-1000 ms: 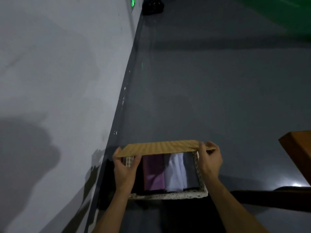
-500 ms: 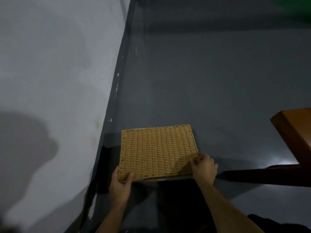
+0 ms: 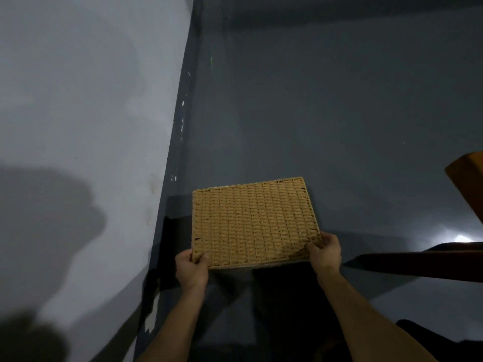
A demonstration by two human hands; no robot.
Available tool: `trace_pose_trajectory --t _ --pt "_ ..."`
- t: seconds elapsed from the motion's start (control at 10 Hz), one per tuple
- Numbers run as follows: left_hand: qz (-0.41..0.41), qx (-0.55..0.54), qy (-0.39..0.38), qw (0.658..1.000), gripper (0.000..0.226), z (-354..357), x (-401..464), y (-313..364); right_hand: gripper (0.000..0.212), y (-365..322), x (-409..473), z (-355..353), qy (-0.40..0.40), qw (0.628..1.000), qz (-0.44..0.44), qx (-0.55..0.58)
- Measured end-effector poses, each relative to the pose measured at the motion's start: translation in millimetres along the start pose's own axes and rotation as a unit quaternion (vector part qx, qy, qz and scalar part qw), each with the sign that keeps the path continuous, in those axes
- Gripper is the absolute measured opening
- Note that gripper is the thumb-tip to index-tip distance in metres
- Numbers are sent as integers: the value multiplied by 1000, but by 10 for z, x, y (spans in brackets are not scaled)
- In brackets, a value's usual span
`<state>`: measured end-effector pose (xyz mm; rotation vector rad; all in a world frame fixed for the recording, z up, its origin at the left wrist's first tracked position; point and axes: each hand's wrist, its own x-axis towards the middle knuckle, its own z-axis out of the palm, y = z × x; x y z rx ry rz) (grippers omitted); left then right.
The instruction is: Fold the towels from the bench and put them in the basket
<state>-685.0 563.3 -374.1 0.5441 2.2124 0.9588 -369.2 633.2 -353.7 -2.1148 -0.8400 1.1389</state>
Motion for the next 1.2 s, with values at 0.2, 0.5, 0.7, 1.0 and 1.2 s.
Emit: trace_pose_trajectory --t 0.2,0.5,0.7,1.0,1.2 --pt "11 20 -33 999 32 -64 79 -13 50 -50 -133 -41 -69 996 -54 -18" --pt "115 144 -106 977 51 -149 -114 311 79 -98 -235 -8 -130 930 -81 -335" --pt "158 284 -122 938 34 -151 -113 508 58 -232 -261 -62 -98 882 -142 -438" --pt "195 374 -199 884 20 -171 -235 1070 19 -727 -424 -310 -129 851 -176 -477" --pt "273 418 -253 829 28 -235 -588 1774 15 -1073 -632 -711 -106 856 -194 -467"
